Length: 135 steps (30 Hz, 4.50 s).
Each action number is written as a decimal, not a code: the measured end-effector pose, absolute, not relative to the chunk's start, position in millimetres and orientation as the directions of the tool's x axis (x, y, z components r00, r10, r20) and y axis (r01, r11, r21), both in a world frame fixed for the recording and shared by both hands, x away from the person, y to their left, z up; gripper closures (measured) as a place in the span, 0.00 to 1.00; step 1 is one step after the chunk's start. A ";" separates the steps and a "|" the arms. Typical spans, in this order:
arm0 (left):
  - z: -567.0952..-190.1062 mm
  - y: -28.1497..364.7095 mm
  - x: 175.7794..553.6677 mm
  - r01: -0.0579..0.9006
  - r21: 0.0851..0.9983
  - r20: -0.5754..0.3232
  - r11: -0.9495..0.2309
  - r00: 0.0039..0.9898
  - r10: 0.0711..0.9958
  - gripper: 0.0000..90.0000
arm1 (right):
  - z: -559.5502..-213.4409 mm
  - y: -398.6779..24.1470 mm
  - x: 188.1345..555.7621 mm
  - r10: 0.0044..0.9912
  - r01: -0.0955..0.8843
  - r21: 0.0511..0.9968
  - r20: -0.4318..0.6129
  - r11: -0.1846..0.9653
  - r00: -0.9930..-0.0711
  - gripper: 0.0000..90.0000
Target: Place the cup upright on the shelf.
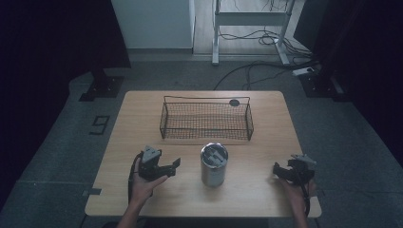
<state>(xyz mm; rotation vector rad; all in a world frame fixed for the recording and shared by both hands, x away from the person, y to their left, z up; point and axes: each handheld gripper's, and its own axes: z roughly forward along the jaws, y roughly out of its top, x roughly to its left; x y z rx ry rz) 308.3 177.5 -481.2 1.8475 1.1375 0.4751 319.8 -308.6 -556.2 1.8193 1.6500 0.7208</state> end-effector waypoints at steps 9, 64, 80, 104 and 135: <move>-472.9 157.6 307.9 0.498 0.839 -0.114 -0.218 0.553 0.825 0.15 | -556.4 -308.7 319.4 0.995 0.683 0.726 0.014 -0.075 0.094 0.07; -468.5 93.7 291.6 0.456 0.829 -0.160 -0.324 0.748 0.644 0.01 | -556.3 -308.8 319.3 0.995 0.683 0.727 0.013 -0.075 0.096 0.07; -465.0 64.2 301.9 0.437 0.832 -0.142 -0.341 0.762 0.632 0.00 | -556.3 -308.8 319.3 0.995 0.683 0.727 0.013 -0.076 0.096 0.07; -473.8 48.4 310.1 0.382 0.845 -0.074 -0.373 0.776 0.626 0.03 | -556.1 -309.0 319.1 0.995 0.683 0.727 0.012 -0.076 0.098 0.07; -437.5 82.1 309.5 0.370 0.877 -0.091 -0.308 0.755 0.649 0.05 | -556.1 -309.0 319.1 0.995 0.683 0.726 0.012 -0.076 0.098 0.07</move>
